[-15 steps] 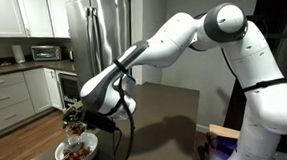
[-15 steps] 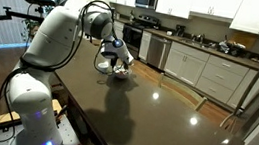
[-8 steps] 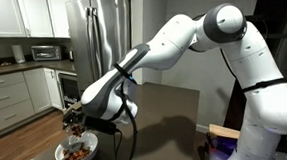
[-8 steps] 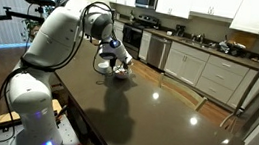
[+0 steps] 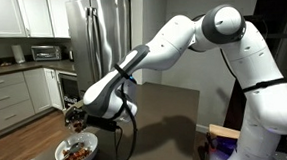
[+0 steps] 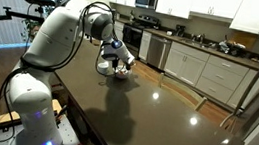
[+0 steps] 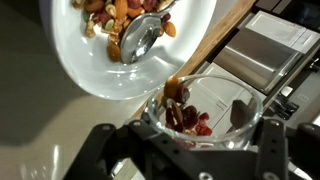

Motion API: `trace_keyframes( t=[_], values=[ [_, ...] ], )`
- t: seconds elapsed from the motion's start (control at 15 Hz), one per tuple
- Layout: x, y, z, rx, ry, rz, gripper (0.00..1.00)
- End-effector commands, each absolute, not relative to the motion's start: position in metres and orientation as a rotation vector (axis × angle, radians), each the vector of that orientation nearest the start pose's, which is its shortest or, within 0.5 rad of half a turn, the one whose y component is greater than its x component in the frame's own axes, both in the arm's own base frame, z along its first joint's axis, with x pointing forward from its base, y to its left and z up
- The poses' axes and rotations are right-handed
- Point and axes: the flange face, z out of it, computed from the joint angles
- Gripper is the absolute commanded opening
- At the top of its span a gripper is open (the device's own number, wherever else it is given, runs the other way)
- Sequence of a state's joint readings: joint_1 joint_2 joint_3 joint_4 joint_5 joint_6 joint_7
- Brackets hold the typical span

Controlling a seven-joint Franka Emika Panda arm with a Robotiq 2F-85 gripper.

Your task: Pour the contents in the glass cup into the bowl on the left

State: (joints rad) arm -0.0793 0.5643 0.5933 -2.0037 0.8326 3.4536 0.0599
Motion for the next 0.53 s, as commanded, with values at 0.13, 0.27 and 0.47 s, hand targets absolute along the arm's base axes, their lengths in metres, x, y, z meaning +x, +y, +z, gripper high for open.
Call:
trace_keyframes(
  t=[0.13,0.27,0.47],
  values=[
    [0.6045,0.2019,0.3002,-2.317,0.763,-0.869,0.53],
    [0.6055,0.2033,0.3018,-2.319,0.753,-0.878,0.53],
    [0.6055,0.2050,0.3044,-2.323,0.740,-0.891,0.53]
  ],
)
